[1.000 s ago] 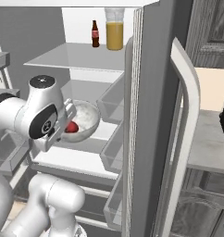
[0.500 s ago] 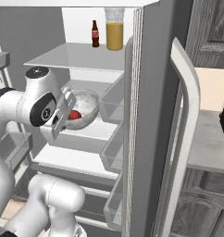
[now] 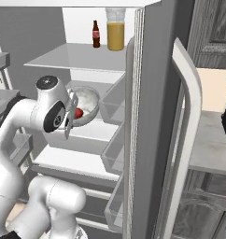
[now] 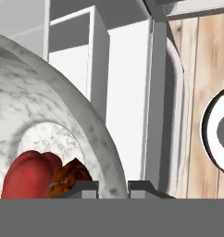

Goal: Pick the chicken drumstick and bell pepper from their plates and place them in the bowl. Then put the bowl in the fridge.

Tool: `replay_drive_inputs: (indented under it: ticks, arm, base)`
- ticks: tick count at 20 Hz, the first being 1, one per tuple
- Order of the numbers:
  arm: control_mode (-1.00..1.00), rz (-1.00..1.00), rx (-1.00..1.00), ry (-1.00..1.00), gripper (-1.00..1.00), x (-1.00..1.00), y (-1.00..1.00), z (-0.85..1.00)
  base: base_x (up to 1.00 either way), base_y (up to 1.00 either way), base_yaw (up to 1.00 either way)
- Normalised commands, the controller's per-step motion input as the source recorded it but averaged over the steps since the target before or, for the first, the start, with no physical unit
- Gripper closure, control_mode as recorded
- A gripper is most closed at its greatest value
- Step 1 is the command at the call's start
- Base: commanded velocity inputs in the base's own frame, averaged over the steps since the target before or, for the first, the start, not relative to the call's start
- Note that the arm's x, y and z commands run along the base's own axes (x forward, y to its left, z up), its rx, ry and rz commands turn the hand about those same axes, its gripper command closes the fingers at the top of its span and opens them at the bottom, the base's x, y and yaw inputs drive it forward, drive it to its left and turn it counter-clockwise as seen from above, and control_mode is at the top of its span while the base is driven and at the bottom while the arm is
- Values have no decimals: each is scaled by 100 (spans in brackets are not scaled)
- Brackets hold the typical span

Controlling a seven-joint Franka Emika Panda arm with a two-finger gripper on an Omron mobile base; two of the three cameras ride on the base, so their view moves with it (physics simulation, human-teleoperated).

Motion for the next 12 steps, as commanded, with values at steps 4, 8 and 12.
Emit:
replay_drive_inputs:
  ticks: [4,8,12]
  arm:
    - [-100,7,0,3,100,59,0,-7]
    - [-100,0,0,1,100,57,7,-1]
    - [-100,-3,0,0,100,55,7,-3]
  base:
    - [0,0,0]
    - [0,0,0]
    - [0,0,0]
